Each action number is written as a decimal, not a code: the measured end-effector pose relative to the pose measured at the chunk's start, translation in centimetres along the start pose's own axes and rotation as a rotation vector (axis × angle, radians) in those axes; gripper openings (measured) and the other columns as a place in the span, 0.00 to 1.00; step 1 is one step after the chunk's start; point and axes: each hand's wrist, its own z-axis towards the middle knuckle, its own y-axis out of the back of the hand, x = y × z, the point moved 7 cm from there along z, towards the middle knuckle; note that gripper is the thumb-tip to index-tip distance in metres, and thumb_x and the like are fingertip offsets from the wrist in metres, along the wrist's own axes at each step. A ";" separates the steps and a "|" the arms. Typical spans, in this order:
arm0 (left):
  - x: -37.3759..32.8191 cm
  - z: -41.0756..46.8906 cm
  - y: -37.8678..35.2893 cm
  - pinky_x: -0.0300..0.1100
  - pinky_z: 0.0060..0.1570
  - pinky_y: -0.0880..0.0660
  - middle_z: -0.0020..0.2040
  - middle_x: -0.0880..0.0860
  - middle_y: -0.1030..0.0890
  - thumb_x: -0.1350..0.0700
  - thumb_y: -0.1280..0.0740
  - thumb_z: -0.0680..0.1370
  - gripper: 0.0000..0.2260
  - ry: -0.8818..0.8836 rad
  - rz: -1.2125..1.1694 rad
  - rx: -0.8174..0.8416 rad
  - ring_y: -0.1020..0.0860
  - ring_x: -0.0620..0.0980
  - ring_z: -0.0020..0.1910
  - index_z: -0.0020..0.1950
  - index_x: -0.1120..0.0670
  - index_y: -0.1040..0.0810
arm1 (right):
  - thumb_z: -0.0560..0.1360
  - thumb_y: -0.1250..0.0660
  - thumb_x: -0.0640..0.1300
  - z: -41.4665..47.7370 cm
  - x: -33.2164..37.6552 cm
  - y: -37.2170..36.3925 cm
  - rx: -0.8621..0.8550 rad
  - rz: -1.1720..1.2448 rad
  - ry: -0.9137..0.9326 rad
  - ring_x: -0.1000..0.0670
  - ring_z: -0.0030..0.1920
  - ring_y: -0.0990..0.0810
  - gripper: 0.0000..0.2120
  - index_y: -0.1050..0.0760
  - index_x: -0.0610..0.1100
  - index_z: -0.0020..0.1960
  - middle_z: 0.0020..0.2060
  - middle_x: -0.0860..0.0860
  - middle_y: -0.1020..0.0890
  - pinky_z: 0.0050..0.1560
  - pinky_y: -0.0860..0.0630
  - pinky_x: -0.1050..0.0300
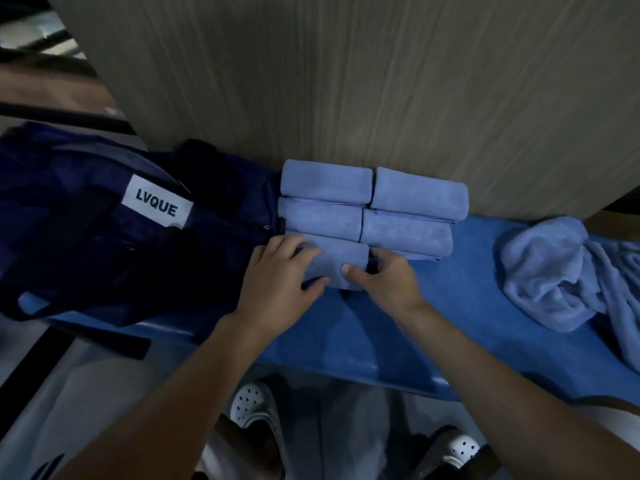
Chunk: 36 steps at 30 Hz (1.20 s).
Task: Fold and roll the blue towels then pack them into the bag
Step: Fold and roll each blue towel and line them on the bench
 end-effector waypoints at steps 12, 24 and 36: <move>0.0 0.7 0.5 0.50 0.50 0.31 0.56 0.52 0.24 0.45 0.30 0.73 0.20 -0.012 0.124 0.053 0.27 0.56 0.54 0.61 0.54 0.23 | 0.70 0.25 0.54 -1.6 2.4 0.7 0.053 -0.051 0.015 0.53 0.47 0.20 0.17 0.22 0.44 0.52 0.44 0.55 0.18 0.49 0.22 0.58; -19.9 8.1 -2.3 0.49 0.58 0.33 0.57 0.48 0.22 0.43 0.34 0.76 0.16 -0.240 -0.063 0.139 0.27 0.53 0.59 0.60 0.50 0.23 | 0.75 0.32 0.47 -5.1 -1.9 20.4 -0.314 -0.247 -0.056 0.51 0.34 0.25 0.09 0.21 0.43 0.40 0.30 0.51 0.22 0.37 0.31 0.58; -33.2 12.1 -11.4 0.47 0.49 0.34 0.51 0.52 0.21 0.52 0.35 0.78 0.05 -0.296 0.100 0.346 0.23 0.55 0.53 0.45 0.52 0.26 | 0.77 0.33 0.40 -8.4 -9.6 31.8 -0.377 -0.209 -0.148 0.45 0.35 0.23 0.09 0.22 0.33 0.43 0.33 0.41 0.20 0.30 0.34 0.66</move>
